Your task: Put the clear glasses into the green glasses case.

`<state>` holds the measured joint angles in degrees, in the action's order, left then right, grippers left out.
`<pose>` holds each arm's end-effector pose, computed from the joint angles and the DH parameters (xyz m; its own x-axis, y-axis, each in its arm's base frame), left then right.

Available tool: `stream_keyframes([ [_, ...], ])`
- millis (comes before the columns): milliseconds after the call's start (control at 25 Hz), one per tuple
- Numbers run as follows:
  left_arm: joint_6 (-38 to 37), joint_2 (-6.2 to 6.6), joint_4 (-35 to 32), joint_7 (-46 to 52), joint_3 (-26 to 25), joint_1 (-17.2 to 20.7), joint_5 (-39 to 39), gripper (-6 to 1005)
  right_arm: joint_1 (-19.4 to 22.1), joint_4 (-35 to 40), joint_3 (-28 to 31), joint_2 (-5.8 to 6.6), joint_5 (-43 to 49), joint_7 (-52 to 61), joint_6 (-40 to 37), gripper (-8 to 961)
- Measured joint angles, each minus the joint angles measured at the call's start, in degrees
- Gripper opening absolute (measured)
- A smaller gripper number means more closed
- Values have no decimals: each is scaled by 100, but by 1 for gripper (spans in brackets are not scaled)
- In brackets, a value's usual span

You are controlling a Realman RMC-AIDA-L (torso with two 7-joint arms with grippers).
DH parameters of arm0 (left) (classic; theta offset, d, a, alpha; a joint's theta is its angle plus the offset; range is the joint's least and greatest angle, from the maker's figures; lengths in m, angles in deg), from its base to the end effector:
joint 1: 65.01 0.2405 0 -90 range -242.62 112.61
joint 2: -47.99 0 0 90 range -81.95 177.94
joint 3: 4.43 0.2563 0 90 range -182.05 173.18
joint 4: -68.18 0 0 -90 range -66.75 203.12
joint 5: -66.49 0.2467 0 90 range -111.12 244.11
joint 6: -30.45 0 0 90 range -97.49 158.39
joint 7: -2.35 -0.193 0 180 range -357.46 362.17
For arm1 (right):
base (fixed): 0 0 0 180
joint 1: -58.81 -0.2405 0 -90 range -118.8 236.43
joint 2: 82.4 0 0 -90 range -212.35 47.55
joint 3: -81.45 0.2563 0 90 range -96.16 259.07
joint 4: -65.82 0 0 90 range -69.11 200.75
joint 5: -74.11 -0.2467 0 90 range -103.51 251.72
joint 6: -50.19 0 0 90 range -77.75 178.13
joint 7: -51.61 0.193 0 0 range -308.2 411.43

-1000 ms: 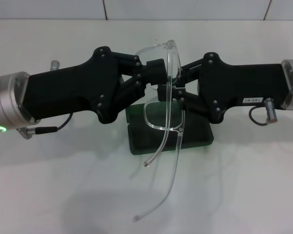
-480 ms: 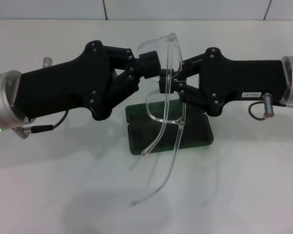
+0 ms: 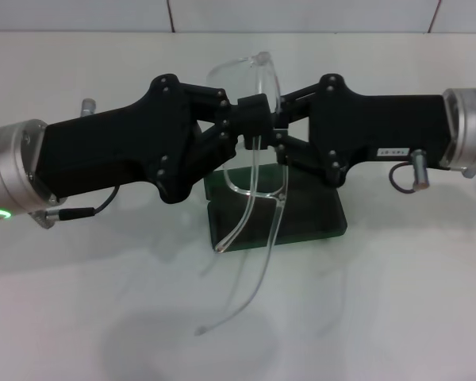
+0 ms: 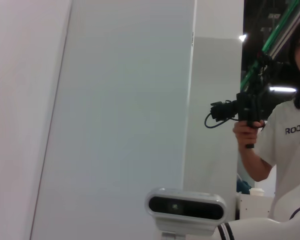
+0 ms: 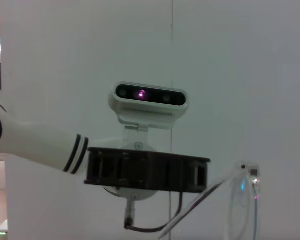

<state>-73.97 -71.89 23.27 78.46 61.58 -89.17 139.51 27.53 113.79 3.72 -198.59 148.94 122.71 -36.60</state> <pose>-0.1457 0.3242 -0.0166 0.5319 0.0913 0.8419 0.0997 -0.9940 0.0448 0.1148 0.3733 -0.0523 0.7386 0.0780 -0.6696 0.0053 -0.9939 -0.1099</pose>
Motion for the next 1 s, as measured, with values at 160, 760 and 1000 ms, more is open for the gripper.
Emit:
stream_keyframes([
  [160, 38, 0, 0, -49, 0, 21, -6, 33, -45, 6, -181, 0, -113, -18, 14, 114],
  [760, 54, 0, 265, -460, -32, 90, -229, 33, -20, 29, -304, 0, -312, -34, -69, 113],
  [1000, 53, 0, 294, -521, -34, 89, -266, 33, -18, 28, -320, 0, -312, -35, -72, 113],
])
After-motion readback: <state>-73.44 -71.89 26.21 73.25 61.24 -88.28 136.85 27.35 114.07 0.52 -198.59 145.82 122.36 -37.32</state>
